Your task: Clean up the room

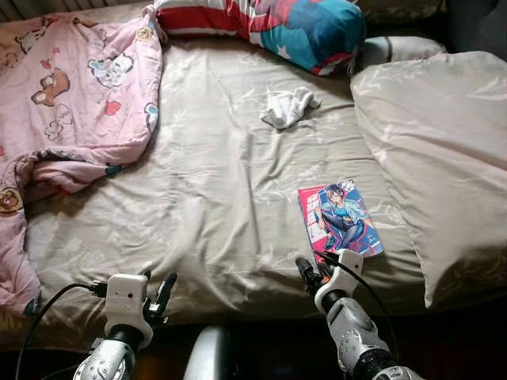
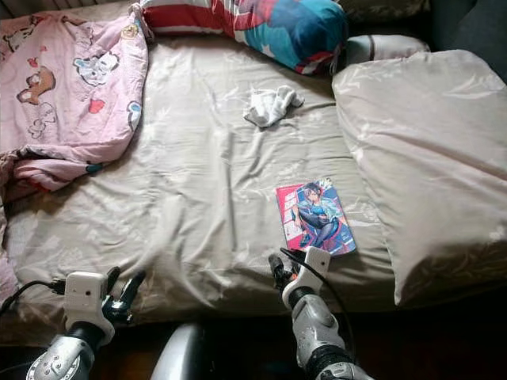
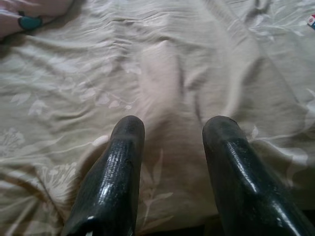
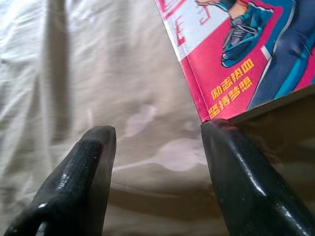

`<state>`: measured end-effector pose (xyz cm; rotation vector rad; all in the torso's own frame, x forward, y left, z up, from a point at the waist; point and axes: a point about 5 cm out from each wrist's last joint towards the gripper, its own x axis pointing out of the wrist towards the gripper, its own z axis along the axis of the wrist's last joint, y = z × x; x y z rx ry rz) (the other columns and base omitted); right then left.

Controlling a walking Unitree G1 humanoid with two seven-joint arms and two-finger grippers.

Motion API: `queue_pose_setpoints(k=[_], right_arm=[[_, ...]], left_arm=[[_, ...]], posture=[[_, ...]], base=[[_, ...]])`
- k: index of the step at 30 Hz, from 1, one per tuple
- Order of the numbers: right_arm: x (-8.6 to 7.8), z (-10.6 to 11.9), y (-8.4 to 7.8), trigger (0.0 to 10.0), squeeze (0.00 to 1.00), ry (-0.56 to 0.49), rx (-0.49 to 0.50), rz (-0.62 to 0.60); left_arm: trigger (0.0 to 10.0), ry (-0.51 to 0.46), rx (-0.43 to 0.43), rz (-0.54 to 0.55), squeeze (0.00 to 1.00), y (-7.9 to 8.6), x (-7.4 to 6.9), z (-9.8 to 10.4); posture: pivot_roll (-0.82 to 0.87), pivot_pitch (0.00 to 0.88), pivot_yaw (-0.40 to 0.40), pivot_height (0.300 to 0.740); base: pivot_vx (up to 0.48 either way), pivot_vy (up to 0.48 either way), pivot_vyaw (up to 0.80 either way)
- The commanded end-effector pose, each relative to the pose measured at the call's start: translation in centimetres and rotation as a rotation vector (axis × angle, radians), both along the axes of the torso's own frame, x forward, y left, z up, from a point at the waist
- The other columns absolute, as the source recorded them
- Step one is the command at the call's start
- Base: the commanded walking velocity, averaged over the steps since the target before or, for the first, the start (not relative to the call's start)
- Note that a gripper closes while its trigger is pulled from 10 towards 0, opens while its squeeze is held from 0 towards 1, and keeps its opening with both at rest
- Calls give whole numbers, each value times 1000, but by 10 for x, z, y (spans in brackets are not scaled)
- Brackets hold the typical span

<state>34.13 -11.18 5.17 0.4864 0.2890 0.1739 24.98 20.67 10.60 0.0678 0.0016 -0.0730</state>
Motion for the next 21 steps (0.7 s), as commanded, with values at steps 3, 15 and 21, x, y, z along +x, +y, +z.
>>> queue_pose_setpoints(k=[3, 15, 21], right_arm=[[-2, -2, 8, 10000, 0, -1, 29, 20], [-7, -4, -9, 10000, 0, -59, -69, 6], [-17, -10, -36, 10000, 0, -109, -166, -63]], left_arm=[[10000, 35, 25, 13, 0, 2, -5, -4], [10000, 48, -10, -5, 0, -9, 8, -11], [10000, 35, -38, 6, 0, -15, 19, -16]], posture=[[191, 383, 102, 617], [121, 328, 66, 617], [74, 277, 38, 617]], base=[[0, 0, 0], [0, 0, 0], [0, 0, 0]])
